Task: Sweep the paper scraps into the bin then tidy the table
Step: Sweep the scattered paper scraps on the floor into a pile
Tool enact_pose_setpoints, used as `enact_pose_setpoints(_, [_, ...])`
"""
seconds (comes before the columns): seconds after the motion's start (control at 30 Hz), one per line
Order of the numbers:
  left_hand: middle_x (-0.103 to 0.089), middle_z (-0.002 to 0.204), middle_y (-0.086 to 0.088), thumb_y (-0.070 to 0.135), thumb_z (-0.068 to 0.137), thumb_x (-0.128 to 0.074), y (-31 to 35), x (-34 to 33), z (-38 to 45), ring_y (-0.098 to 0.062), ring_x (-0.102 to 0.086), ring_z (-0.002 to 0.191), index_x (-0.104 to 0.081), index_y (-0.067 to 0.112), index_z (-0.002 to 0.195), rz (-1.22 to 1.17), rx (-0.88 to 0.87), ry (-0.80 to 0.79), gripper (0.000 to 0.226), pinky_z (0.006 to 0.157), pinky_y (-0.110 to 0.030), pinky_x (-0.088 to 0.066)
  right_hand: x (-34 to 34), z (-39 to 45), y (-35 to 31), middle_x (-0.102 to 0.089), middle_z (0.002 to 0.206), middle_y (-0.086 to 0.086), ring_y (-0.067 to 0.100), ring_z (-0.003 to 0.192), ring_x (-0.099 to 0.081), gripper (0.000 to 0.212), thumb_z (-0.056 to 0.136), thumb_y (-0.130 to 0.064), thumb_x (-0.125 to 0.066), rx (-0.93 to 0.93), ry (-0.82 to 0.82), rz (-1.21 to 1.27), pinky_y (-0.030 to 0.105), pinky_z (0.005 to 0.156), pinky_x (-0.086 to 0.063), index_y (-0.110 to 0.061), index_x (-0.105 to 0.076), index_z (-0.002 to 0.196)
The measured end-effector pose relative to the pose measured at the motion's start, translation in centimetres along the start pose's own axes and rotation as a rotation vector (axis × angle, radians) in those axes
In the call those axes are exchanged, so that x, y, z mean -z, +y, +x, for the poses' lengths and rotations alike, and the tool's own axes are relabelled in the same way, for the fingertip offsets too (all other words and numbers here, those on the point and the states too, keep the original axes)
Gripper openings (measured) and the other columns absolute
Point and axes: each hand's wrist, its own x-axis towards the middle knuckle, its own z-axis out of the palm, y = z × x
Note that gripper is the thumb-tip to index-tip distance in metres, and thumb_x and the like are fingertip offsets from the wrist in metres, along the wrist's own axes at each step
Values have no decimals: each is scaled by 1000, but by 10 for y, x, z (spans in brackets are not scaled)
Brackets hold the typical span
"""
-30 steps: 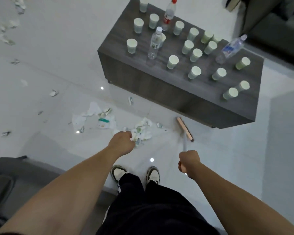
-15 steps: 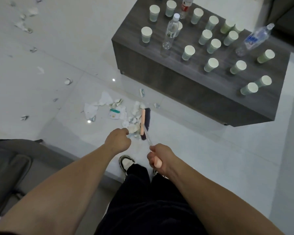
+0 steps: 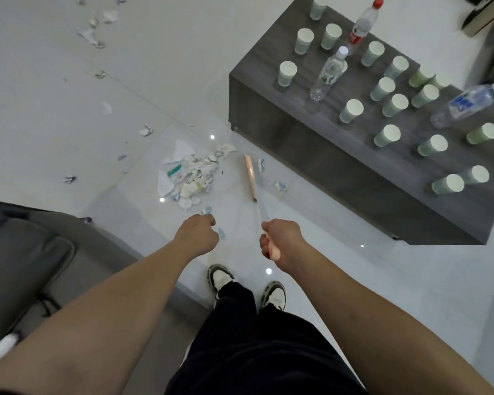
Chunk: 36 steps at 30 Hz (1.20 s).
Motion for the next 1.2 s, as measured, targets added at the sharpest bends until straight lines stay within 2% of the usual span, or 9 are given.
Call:
enact_pose_setpoints(0.2, [-50, 134, -10, 21, 86, -53, 4, 12, 9, -25, -45, 124, -50, 18, 134, -32, -12, 10, 48, 95, -30, -37, 10, 23, -24, -43, 72, 11, 20, 52, -38, 14, 92, 7, -47, 38, 189, -129, 17, 35, -36, -3, -50, 82])
enact_pose_setpoints(0.3, [-50, 134, -9, 23, 88, -52, -3, 16, 10, -26, -46, 124, -51, 19, 134, -39, -5, 2, 47, 96, -31, -37, 12, 36, -36, -44, 73, 11, 17, 52, -40, 9, 94, 5, -47, 36, 185, -137, 16, 36, -39, -2, -52, 91])
enact_pose_setpoints(0.43, [-50, 133, -7, 22, 89, -48, -19, 24, 10, -24, -46, 123, -49, 21, 135, -43, 33, 14, 46, 93, -30, -37, 7, 49, -50, -44, 74, 7, 11, 41, -40, 13, 98, -2, -48, 8, 69, -142, 14, 34, -36, -2, -54, 109])
enact_pose_setpoints(0.6, [-52, 131, -9, 20, 87, -49, -31, 34, 11, -26, -48, 120, -51, 19, 133, -69, 97, 40, 46, 90, -29, -39, 0, 41, -76, -37, 64, 2, 5, 37, -32, 11, 100, -12, -49, -120, -203, 10, 12, 29, -26, -7, -46, 110])
enact_pose_setpoints(0.67, [-52, 132, -9, 19, 86, -49, -30, 39, 12, -26, -48, 120, -51, 19, 133, -100, 120, 63, 47, 92, -30, -39, -13, 33, -84, -40, 65, 3, 5, 37, -33, 11, 100, -13, -50, -98, -253, -66, 11, 30, -24, -7, -48, 109])
enact_pose_setpoints(0.77, [-52, 132, -9, 19, 87, -49, -26, 48, 15, -26, -48, 121, -51, 19, 133, -143, 152, 112, 46, 94, -30, -39, -42, 20, -87, -42, 67, 5, 9, 40, -33, 5, 96, -9, -50, 48, -199, -350, 16, 32, -23, -9, -55, 97])
enact_pose_setpoints(0.83, [-52, 132, -10, 20, 87, -49, -23, 54, 17, -26, -48, 121, -51, 19, 133, -176, 181, 140, 46, 94, -30, -39, -59, 20, -91, -38, 65, 5, 13, 44, -31, 15, 93, -2, -48, 115, -139, -436, 16, 36, -22, -14, -52, 84])
enact_pose_setpoints(1.0, [-51, 132, -10, 22, 87, -50, -12, 61, 23, -27, -48, 120, -50, 18, 134, -269, 286, 203, 47, 92, -31, -39, -73, 32, -125, -41, 53, 6, 14, 40, -35, 26, 94, 6, -38, 29, -64, -374, 11, 34, -26, -8, -47, 73])
enact_pose_setpoints(1.2, [-53, 127, -8, 19, 84, -48, 20, 49, 32, -26, -49, 115, -51, 19, 132, -417, 497, 329, 48, 84, -29, -37, -61, 66, -175, -41, 70, 7, 15, 52, -39, 25, 94, 5, -33, -34, -62, -340, 13, 33, -37, -7, -49, 79])
